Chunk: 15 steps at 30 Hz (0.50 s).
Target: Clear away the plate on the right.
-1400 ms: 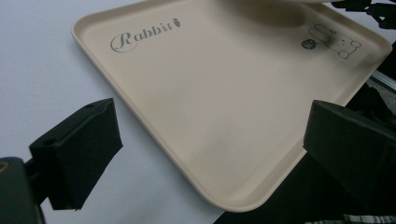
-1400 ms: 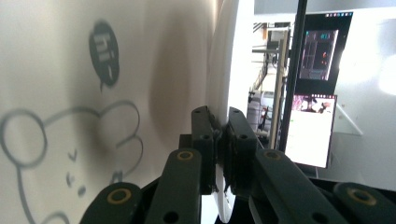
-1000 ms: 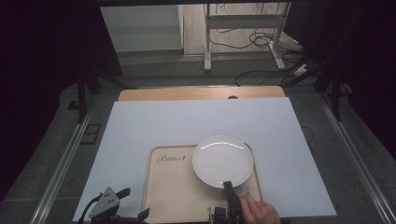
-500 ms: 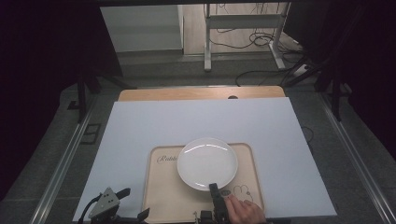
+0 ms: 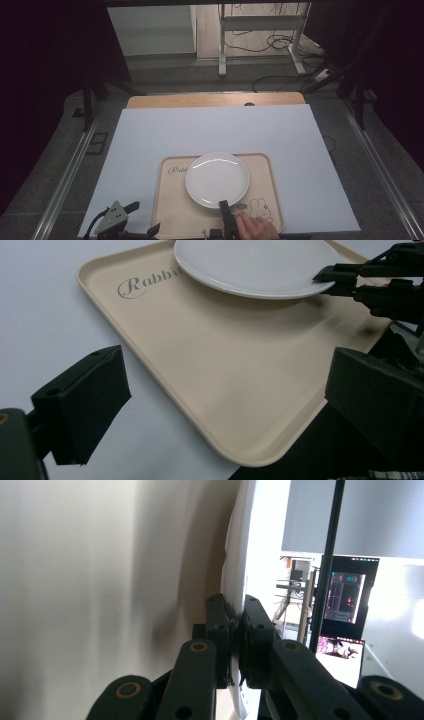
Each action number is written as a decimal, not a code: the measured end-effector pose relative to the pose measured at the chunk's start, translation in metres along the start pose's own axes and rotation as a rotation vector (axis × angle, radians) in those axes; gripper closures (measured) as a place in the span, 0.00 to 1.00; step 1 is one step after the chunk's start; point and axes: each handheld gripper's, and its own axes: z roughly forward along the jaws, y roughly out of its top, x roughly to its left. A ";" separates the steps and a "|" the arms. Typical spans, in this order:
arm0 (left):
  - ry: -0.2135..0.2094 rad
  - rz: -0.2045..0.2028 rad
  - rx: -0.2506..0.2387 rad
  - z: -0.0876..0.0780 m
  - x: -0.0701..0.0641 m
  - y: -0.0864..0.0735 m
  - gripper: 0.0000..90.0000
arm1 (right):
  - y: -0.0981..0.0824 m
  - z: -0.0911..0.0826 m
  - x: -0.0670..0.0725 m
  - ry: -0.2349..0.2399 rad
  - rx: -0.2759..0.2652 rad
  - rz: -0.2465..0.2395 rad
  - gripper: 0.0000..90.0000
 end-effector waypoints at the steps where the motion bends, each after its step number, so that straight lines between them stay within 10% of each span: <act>1: 0.000 -0.001 0.000 0.000 0.000 0.000 0.04 | 0.001 -0.001 0.000 0.011 0.002 -0.002 0.94; 15: -0.001 0.004 0.001 0.000 0.000 0.000 0.04 | 0.002 0.004 0.010 0.103 0.012 0.006 0.95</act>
